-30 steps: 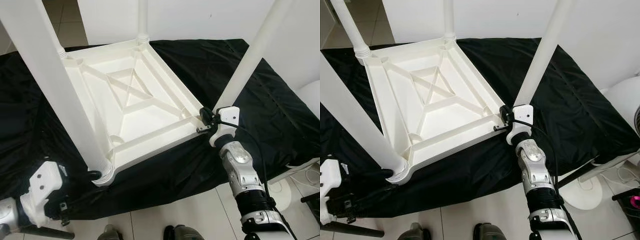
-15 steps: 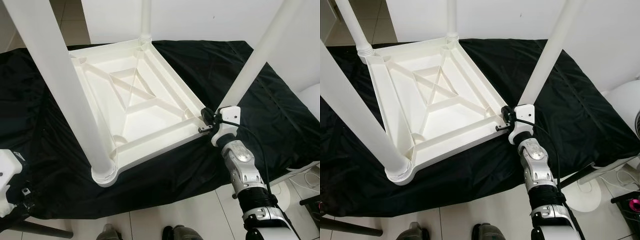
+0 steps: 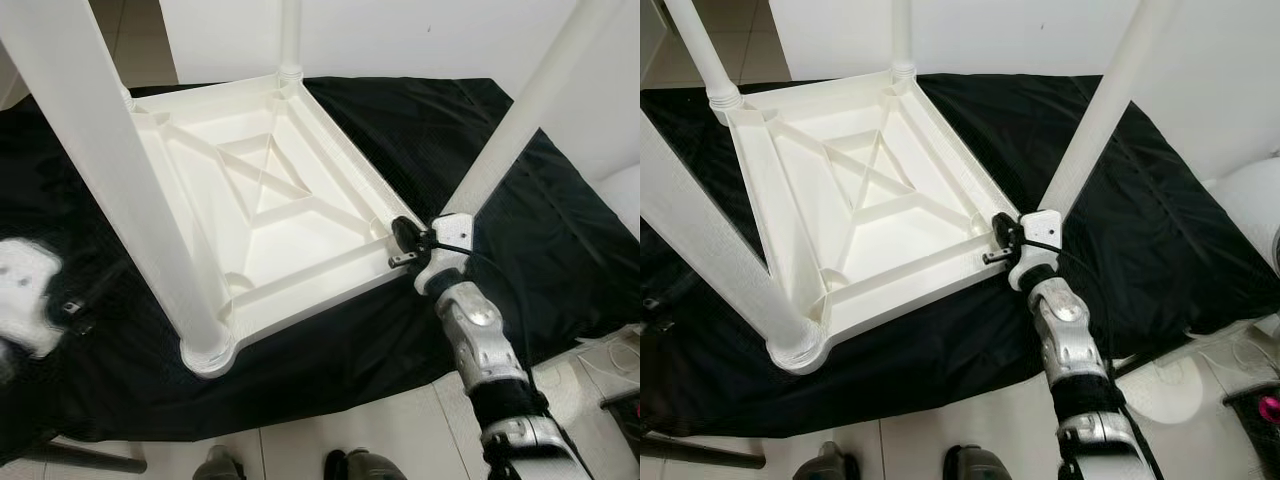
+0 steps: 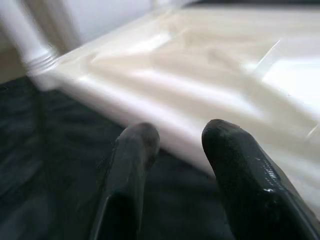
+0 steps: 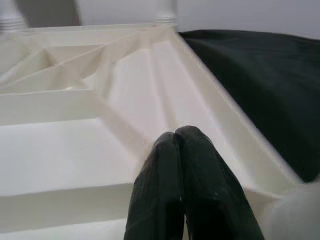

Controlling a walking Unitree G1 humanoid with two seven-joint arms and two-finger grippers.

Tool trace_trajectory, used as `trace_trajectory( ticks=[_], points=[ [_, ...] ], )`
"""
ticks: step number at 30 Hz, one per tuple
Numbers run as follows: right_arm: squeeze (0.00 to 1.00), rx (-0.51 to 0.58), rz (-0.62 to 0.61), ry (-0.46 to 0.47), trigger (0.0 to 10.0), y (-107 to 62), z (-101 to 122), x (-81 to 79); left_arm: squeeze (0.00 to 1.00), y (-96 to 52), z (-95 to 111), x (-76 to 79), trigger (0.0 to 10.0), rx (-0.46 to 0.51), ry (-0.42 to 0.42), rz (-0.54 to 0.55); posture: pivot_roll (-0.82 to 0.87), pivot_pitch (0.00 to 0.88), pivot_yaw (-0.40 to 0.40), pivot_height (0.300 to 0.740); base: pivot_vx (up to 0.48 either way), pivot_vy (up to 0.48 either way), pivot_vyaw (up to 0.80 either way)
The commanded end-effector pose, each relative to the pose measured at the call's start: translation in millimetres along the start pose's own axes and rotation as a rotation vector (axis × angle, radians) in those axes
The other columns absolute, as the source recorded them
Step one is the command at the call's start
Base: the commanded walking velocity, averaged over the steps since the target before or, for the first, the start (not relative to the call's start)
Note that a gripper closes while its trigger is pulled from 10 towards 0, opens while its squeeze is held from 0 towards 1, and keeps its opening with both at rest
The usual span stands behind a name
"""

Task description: Building children table

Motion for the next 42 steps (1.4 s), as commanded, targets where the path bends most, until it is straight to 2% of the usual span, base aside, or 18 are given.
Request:
trace_trajectory(
  ticks=[1,3,6,7,8,12,16,17,19,21,22,26,31,32,33,39,42],
  points=[
    [0.00,-0.023,0.009,0.002,10.0,-5.8,-7.4,-5.5,0.00,11.2,-2.0,-9.8,10.0,-0.001,-0.037,0.147,0.00,0.116,-0.027,0.740,0.000,0.000,0.00],
    [0.00,-0.033,0.000,0.013,10.0,-11.4,-12.1,-9.4,0.00,29.0,5.0,-9.9,10.0,0.043,-0.111,0.152,-0.01,0.113,-0.020,0.740,0.000,0.000,0.00],
    [0.00,-0.043,-0.002,0.010,10.0,-17.3,-17.3,-13.1,0.00,43.1,4.4,-7.8,10.0,0.041,-0.186,0.152,-0.01,0.109,-0.014,0.740,0.000,0.000,0.00],
    [0.00,-0.043,-0.002,0.010,10.0,-17.3,-17.3,-13.1,0.00,43.1,4.4,-7.8,10.0,0.041,-0.186,0.152,-0.01,0.109,-0.014,0.740,0.000,0.000,0.00],
    [0.00,-0.054,-0.015,-0.002,10.0,-24.2,-22.7,-14.6,0.00,53.3,6.2,0.5,10.0,0.047,-0.224,0.115,-0.01,0.105,-0.011,0.740,0.000,0.000,0.00],
    [0.00,-0.052,-0.047,-0.005,10.0,-30.1,-24.8,-12.4,0.00,61.2,8.4,7.9,10.0,0.058,-0.246,0.092,-0.02,0.102,-0.008,0.740,0.000,0.000,0.00],
    [0.00,-0.031,-0.141,0.007,10.0,-46.0,-23.9,-6.4,0.00,82.1,6.5,34.2,10.0,0.006,-0.279,-0.009,-0.03,0.099,-0.006,0.740,0.000,0.000,0.00],
    [0.00,-0.018,-0.153,0.000,10.0,-50.3,-22.0,-7.0,0.00,84.5,9.8,41.5,10.0,0.011,-0.238,-0.035,-0.04,0.096,0.000,0.740,0.000,0.000,0.00],
    [0.00,-0.009,-0.162,-0.005,10.0,-53.2,-20.6,-7.3,0.00,85.8,12.4,46.5,10.0,0.018,-0.208,-0.052,-0.04,0.096,0.000,0.740,0.000,0.000,0.00],
    [0.00,0.000,-0.191,0.003,10.0,-57.5,-19.3,-5.4,0.00,85.8,17.9,52.3,10.0,0.050,-0.237,-0.078,-0.04,0.091,0.000,0.740,0.000,0.000,0.00],
    [0.00,0.008,-0.236,0.017,10.0,-64.9,-18.2,-2.2,0.00,85.9,27.0,59.0,10.0,0.097,-0.271,-0.106,-0.04,0.088,0.000,0.740,0.000,0.000,0.00],
    [0.00,0.012,-0.305,0.016,10.0,-75.4,-17.9,4.7,0.00,86.2,38.9,69.2,10.0,0.145,-0.264,-0.147,-0.05,0.086,0.002,0.740,0.000,0.000,0.00],
    [0.00,0.015,-0.335,0.006,10.0,-78.8,-17.6,7.8,0.00,86.6,43.1,72.9,10.0,0.162,-0.262,-0.161,-0.05,0.085,0.002,0.740,0.000,0.000,0.00],
    [0.00,0.019,-0.382,-0.002,10.0,-83.7,-17.3,13.1,0.00,88.3,47.4,78.3,10.0,0.174,-0.271,-0.179,-0.05,0.083,0.006,0.740,0.000,0.000,0.00],
    [1.00,0.024,-0.418,-0.003,10.0,-87.9,-17.0,17.8,0.00,89.9,50.8,81.7,10.0,0.184,-0.280,-0.187,-0.06,0.085,0.006,0.740,0.000,0.000,0.00],
    [1.00,0.031,-0.521,-0.029,10.0,-98.7,-14.3,30.1,0.00,92.0,56.9,89.3,10.0,0.198,-0.303,-0.207,-0.06,0.086,0.010,0.740,0.000,0.000,0.00],
    [1.00,0.028,-0.533,-0.034,10.0,-99.8,-14.5,31.5,0.00,91.9,57.7,90.0,10.0,0.201,-0.305,-0.208,-0.06,0.086,0.010,0.740,0.000,0.000,0.00]
  ],
)
Point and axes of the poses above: a point about 5 cm out from each wrist's last joint towards the gripper, its own y axis pointing out of the wrist towards the gripper, its own z axis along the axis of the wrist's last joint, x = y × z, the point moved 4 cm from there along y, pointing out of the wrist towards the gripper, and after that the axes turned 9 degrees about y, right-handed, at the moved point
